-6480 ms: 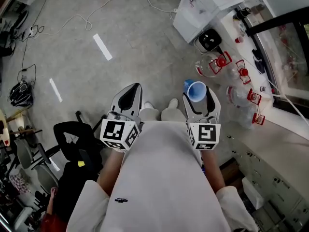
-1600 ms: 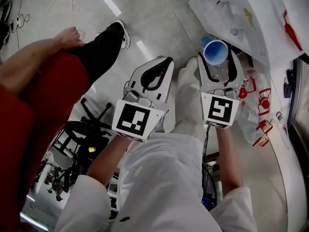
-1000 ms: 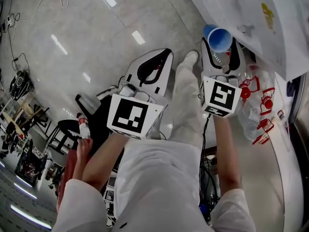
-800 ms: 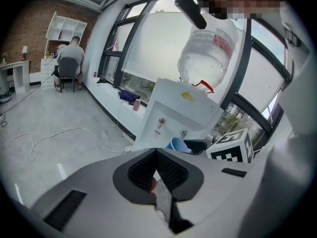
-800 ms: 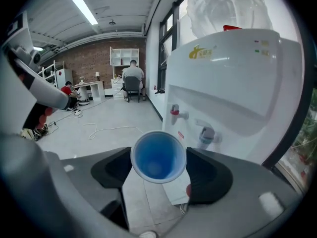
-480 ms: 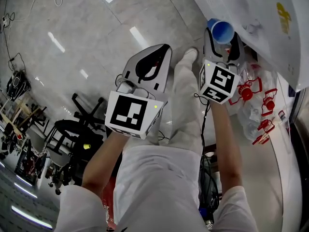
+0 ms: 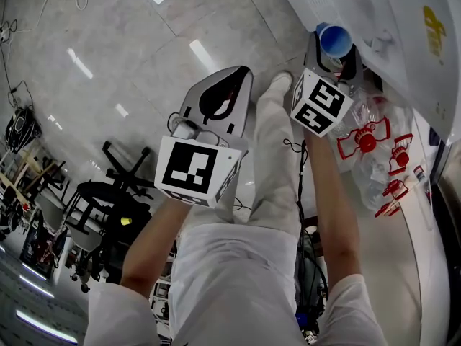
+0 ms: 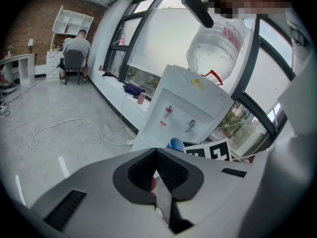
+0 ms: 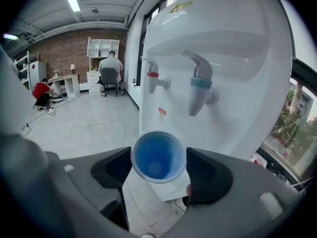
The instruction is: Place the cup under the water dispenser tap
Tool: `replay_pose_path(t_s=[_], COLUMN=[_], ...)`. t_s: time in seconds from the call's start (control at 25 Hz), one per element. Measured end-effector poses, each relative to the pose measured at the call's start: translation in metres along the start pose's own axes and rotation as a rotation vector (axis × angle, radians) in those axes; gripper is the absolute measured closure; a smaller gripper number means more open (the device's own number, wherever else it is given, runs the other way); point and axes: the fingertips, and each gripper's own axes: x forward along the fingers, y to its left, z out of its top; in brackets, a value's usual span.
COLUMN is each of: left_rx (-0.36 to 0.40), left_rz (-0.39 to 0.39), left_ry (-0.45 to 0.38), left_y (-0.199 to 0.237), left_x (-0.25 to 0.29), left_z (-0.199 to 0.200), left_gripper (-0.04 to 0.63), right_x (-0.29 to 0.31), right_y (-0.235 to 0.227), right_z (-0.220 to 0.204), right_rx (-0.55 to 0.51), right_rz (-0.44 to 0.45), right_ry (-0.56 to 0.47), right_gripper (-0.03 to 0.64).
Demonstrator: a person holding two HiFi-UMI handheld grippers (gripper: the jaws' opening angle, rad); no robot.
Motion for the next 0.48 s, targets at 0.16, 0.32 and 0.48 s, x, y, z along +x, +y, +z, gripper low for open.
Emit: replay_pose_path(t_s=[0.16, 0.32, 0.48], left_rx=[-0.014, -0.018, -0.02], left_rz=[0.007, 0.004, 0.005], left_ry=[0.003, 0.001, 0.002], left_y=[0.0, -0.004, -0.005], left_x=[0.002, 0.002, 0.001], left_z=[-0.006, -0.007, -0.009], left_gripper=[0.588, 0.588, 0.588], right_x=[0.012, 0.024, 0.036], right_y=[-0.006, -0.016, -0.022], right_z=[-0.008, -0.013, -0.018], right_rx=[0.031, 0.066, 0.103], right_rz=[-0.053, -0.096, -0.143], right_ry=[0.022, 0.042, 0.071], right_gripper=[0.262, 0.262, 0.262])
